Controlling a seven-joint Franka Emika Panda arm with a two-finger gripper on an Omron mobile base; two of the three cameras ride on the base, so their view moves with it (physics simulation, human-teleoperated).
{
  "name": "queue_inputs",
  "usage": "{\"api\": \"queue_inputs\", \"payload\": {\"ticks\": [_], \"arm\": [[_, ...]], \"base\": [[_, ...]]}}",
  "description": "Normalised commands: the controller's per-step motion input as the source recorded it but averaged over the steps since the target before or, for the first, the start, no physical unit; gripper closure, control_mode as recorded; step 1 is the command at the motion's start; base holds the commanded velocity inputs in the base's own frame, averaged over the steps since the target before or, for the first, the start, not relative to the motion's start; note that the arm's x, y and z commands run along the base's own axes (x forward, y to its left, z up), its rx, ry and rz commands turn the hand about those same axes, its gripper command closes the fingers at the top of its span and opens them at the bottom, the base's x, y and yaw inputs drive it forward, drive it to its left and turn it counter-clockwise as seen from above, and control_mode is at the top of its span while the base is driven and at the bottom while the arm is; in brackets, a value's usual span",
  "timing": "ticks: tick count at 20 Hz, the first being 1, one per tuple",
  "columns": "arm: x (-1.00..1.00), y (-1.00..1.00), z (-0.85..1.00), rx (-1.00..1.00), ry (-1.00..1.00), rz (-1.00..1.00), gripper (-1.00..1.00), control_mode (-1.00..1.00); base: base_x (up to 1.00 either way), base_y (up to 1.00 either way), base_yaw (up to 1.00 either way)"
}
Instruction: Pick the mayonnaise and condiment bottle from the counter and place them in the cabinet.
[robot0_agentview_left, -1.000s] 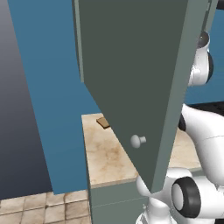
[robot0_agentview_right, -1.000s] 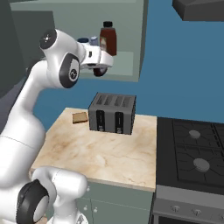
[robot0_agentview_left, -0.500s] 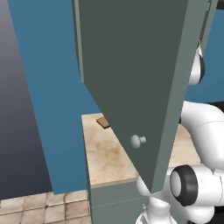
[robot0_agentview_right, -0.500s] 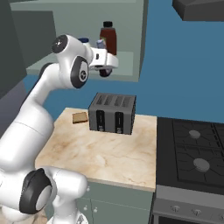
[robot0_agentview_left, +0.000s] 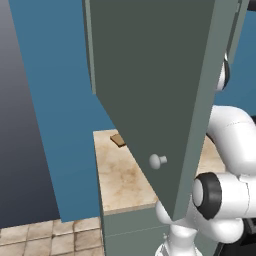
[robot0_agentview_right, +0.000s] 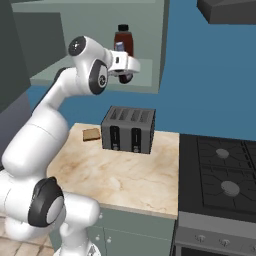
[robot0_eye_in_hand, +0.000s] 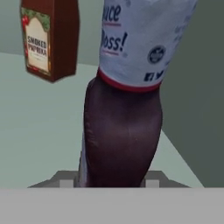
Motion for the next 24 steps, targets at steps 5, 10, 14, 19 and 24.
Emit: {"api": "queue_inputs", "payload": {"ticks": [5,10,14,19,24], "arm": [[0.39,-0.05,-0.4,0.0,0.0,0.0,1.0,-1.0],[0.33,-0.04,-0.43,0.0,0.0,0.0,1.0,-1.0],[0.37,-0.04,-0.43,-0.01,0.0,0.0,1.0,-1.0],[0.39,0.0,-0.46,-0.02,0.0,0.0,-1.0,-1.0],[0.25,-0.02,-0.43,-0.02,0.0,0.0,-1.0,-1.0]], "base": [[0.0,0.0,0.0],[0.0,0.0,0.0],[0.0,0.0,0.0],[0.0,0.0,0.0],[0.0,0.0,0.0]]}}
